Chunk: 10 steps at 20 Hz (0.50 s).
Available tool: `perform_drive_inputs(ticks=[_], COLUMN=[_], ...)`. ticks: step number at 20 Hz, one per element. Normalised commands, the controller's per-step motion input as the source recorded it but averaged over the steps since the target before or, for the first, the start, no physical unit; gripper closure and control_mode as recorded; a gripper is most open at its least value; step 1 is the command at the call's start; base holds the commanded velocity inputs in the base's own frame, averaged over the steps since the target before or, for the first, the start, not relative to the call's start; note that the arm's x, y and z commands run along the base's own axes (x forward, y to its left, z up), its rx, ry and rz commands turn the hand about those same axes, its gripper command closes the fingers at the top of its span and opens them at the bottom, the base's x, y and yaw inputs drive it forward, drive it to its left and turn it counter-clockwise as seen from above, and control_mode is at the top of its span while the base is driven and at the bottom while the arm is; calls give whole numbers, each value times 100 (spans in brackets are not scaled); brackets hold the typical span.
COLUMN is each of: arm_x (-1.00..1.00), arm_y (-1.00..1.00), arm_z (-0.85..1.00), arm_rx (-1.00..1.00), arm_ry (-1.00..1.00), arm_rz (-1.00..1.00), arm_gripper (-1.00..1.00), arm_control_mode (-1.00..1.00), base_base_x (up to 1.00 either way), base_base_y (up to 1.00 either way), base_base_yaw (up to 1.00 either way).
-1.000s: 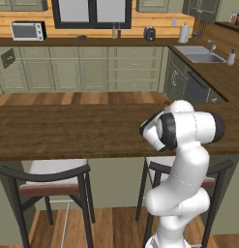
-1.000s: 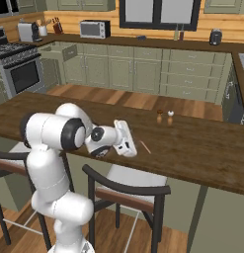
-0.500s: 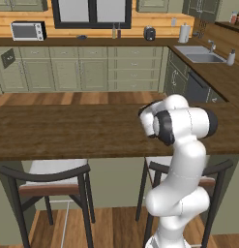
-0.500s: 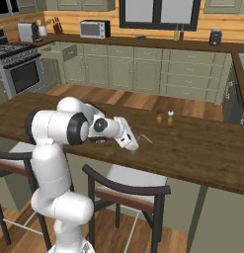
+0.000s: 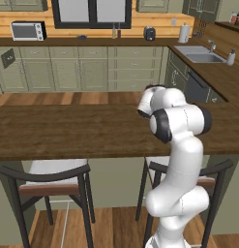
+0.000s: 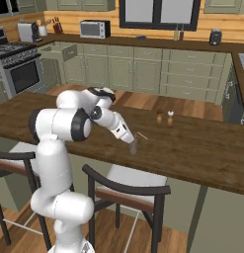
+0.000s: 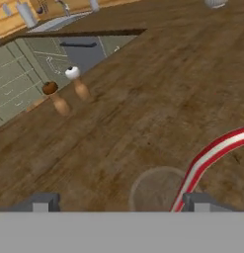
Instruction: Take a straw from the drawer in front and place it inside the glass cup on the dining counter.
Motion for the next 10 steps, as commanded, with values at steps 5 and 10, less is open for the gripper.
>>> perform_drive_inputs(ticks=[5,10], arm_x=[0,-6], arm_y=[15,17], arm_z=[30,30], arm_rx=[0,0], arm_ry=[16,17], arm_rz=[0,0], arm_gripper=[-100,-100], arm_control_mode=[-100,-100], base_base_x=[0,0], base_base_y=[0,0], base_base_yaw=[0,0])
